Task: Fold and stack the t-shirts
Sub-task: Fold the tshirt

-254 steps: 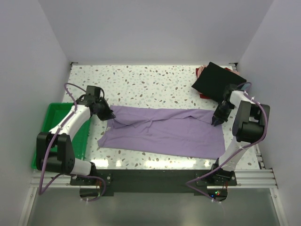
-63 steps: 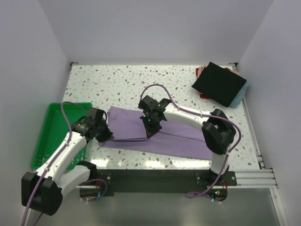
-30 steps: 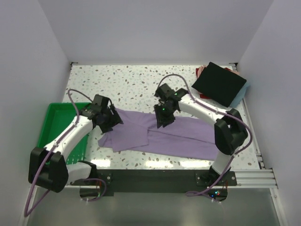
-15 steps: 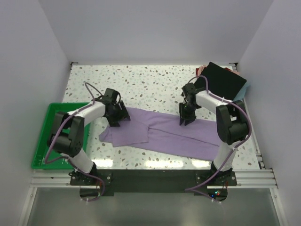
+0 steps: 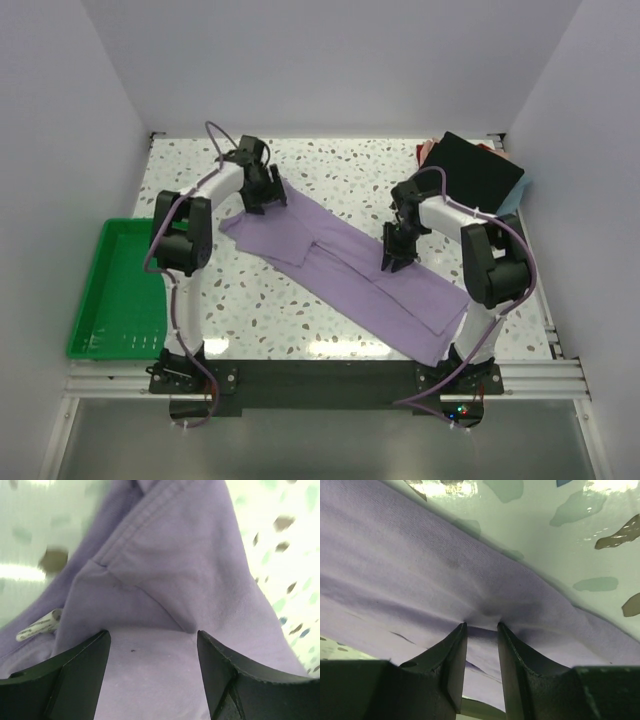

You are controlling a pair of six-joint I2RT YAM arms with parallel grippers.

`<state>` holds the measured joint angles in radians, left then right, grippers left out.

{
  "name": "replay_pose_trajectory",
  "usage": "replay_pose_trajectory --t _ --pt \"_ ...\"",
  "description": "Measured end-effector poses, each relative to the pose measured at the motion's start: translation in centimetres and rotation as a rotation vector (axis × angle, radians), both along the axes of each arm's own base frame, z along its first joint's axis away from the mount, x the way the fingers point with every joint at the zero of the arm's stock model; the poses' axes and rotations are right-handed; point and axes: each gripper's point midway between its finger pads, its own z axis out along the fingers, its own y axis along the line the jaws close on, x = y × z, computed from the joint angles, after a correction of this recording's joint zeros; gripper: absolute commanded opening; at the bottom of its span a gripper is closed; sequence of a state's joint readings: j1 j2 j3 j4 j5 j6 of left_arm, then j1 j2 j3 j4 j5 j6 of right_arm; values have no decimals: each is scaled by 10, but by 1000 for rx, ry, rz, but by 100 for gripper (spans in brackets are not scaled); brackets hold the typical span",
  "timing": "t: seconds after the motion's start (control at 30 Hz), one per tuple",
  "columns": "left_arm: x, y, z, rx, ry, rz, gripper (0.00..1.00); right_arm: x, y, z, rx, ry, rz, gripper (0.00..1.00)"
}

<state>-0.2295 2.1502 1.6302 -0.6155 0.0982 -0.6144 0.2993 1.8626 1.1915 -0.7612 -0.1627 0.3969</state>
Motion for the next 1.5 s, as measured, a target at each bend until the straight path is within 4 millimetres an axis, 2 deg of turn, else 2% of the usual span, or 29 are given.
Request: replay_pose_trajectory --t 0.17,0.3,0.53,0.67,0.77,0.9,1.0,1.1,1.17,1.27,1.37,1.5 --pt "58 -9 2 -4 -64 -29 76 -3 8 1 29 21 -51 35" --pt "95 -18 4 -19 -131 -53 76 -4 19 1 46 26 -75 35" --pt "129 -34 11 -97 -261 -108 84 -7 43 3 44 28 -86 35" --pt "148 -44 16 -137 -351 -132 87 -11 45 8 4 37 -90 36" --pt "155 -47 20 -150 -390 -138 88 -7 46 22 -14 20 -84 37" --pt "156 -50 24 -154 -407 -140 88 -4 47 52 7 -55 -75 37" --pt "137 -48 27 -144 -377 -132 88 -17 47 63 24 -89 -60 36" --pt "112 -43 33 -125 -341 -117 88 -45 45 51 11 -58 -28 36" --pt "95 -40 37 -123 -319 -105 89 -66 44 34 -8 -13 -15 36" --pt "74 -37 31 -127 -279 -91 89 -90 39 13 -33 43 -13 36" --pt "61 -35 12 -129 -232 -82 89 -96 39 3 -33 48 -29 36" --pt "69 -37 13 -143 -255 -84 89 -97 47 -1 -23 40 -37 36"
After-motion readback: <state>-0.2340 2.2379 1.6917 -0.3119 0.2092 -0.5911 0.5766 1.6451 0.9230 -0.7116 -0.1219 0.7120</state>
